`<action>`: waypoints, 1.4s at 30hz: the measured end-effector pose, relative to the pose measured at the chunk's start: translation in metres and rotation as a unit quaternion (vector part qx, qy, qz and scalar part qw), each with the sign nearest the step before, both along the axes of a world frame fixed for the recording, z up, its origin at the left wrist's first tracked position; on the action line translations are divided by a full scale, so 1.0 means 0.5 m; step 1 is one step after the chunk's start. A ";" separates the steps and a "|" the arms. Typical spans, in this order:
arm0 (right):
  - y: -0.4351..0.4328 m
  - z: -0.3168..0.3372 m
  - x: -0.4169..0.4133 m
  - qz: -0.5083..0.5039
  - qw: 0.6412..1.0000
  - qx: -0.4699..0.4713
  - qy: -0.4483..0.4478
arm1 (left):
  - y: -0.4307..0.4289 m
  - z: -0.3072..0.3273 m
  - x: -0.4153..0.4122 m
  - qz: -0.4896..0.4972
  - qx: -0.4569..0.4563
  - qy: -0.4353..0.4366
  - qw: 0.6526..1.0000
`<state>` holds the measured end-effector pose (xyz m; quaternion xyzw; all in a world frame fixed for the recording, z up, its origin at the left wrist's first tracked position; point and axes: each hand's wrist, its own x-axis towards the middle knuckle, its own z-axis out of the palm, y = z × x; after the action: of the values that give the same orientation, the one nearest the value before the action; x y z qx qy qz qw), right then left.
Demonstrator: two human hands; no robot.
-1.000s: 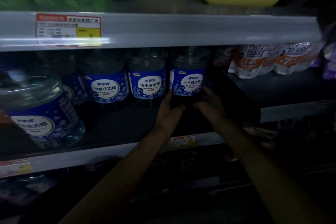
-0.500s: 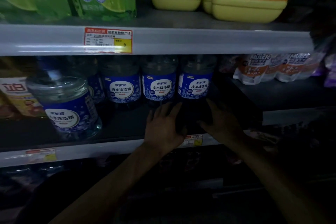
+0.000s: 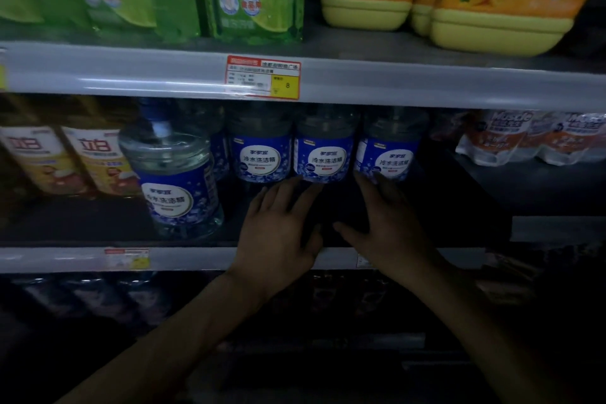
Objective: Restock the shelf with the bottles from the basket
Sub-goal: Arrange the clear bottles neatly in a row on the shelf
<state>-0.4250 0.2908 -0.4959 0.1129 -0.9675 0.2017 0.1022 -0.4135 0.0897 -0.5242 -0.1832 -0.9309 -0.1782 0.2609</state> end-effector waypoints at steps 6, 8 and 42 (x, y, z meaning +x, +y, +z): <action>-0.142 0.011 -0.013 0.080 0.996 -0.025 0.029 | -0.101 0.018 0.044 0.029 -0.002 0.063 0.998; -0.194 0.013 -0.018 0.102 0.993 -0.054 0.019 | -0.141 0.027 0.056 0.039 0.020 0.075 0.996; -0.415 -0.073 -0.084 0.130 0.883 -0.420 -0.162 | -0.387 0.012 0.008 0.020 0.533 -0.176 0.827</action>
<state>-0.4669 0.0832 -0.5324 0.1503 -0.7717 0.6163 -0.0449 -0.4093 -0.1038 -0.5182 0.0377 -0.7247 -0.6707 0.1537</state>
